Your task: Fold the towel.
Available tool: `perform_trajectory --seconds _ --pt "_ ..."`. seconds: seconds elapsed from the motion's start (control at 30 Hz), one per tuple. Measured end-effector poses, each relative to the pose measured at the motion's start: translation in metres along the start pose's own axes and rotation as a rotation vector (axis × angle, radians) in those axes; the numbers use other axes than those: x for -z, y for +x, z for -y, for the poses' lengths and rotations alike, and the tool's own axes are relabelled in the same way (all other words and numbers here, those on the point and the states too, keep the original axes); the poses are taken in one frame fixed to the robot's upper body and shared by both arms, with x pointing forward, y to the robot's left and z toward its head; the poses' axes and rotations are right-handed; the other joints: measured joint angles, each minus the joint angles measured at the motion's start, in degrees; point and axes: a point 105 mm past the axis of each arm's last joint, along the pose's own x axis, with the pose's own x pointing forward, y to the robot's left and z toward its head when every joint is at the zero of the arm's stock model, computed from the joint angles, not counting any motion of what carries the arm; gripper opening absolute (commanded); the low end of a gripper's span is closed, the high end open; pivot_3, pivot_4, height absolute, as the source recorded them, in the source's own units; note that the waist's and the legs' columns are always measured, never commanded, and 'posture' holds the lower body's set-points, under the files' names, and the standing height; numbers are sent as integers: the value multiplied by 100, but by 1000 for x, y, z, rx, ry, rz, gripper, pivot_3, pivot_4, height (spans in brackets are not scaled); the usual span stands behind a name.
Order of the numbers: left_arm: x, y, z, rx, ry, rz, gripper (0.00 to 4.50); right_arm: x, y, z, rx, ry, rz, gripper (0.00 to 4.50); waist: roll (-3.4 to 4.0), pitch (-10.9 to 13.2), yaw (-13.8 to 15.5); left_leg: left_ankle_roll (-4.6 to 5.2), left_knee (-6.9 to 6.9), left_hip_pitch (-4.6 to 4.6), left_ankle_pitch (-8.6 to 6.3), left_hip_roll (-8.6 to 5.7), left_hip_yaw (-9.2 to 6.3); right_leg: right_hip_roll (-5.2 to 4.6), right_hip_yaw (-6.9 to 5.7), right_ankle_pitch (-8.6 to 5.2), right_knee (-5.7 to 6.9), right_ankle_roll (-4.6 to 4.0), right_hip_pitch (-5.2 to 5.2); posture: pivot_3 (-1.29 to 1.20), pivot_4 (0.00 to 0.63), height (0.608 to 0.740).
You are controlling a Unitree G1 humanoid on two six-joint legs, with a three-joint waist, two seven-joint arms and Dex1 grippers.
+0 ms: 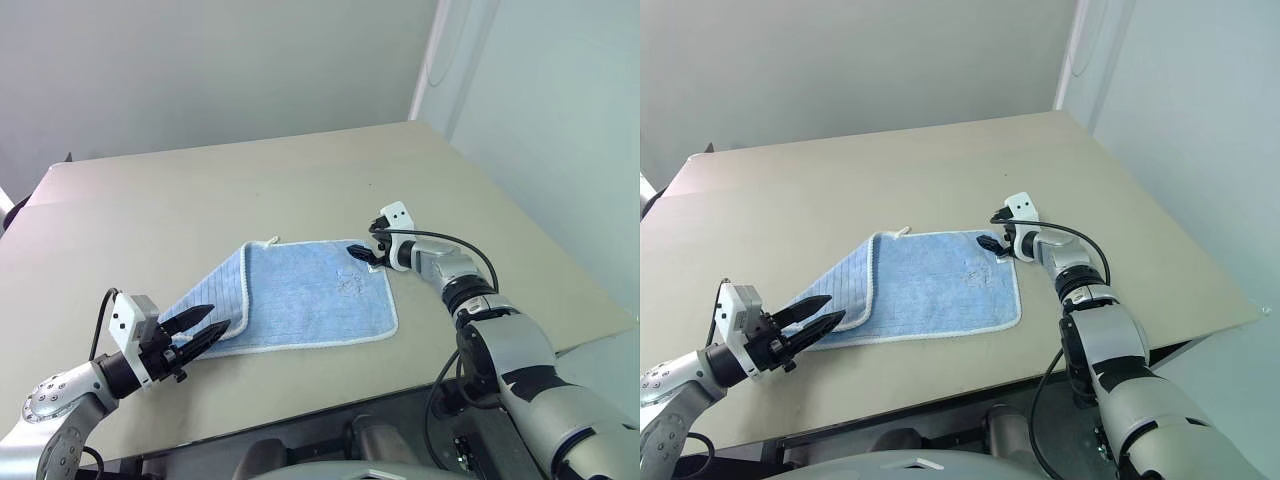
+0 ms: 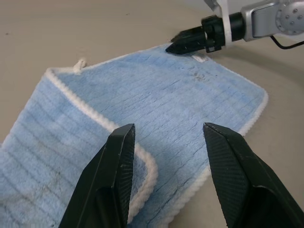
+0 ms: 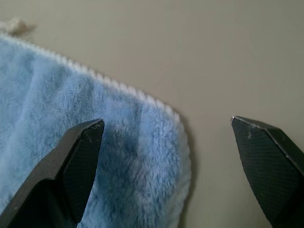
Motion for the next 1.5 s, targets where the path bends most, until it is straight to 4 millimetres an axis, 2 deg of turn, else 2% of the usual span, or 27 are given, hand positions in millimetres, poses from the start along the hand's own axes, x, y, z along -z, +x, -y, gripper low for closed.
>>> perform_trajectory --seconds 0.13,0.23,0.57,0.8,0.97,1.1,1.3,1.4,1.5 --pt "1 -4 -2 -22 1 -4 2402 3 -1 -1 -16 -41 -25 4474 1 0 -1 0 0 7 0 2 -1 6 -1 -1 5 -1 6 0 0 740" --pt "1 -4 -2 -26 0 -2 2402 5 -1 0 -6 -71 -46 3561 -1 -4 -4 0 0 6 0 3 -1 6 -1 -1 6 -1 9 0 0 740" --pt "-6 -1 -4 -9 24 7 2402 6 2 -7 -48 -66 -70 24 -7 -10 1 0 6 16 1 1 0 8 0 -3 6 -3 37 0 0 740" --pt "-8 4 -17 -29 47 -40 2402 2 0 -8 -68 -53 -59 24 -2 -7 -5 -1 5 13 1 1 -1 9 0 -1 5 -2 19 0 0 740" --pt "14 13 -27 -82 63 -152 2402 0 0 -10 -80 -57 -55 24 5 -3 -7 -1 4 9 1 0 -1 4 1 7 4 8 7 0 0 740" --pt "30 21 -22 -65 73 -206 2402 1 1 -9 -63 -62 -48 24 4 -4 -1 -1 -1 7 0 1 -2 -1 1 11 4 13 5 0 0 740" --pt "36 46 -13 -39 128 -187 2402 3 0 -8 -44 -65 -42 24 4 -5 5 -1 0 7 1 1 -1 0 1 10 9 9 16 0 0 740" --pt "48 51 -16 -54 201 -236 2402 4 0 -8 -42 -70 -36 24 5 -6 6 -1 -2 6 1 1 -2 4 1 12 11 13 16 0 0 740" --pt "57 53 -16 -60 203 -252 2402 4 0 -7 -33 -72 -33 24 3 -7 10 -1 0 6 1 1 -1 0 1 12 10 14 16 0 0 740"
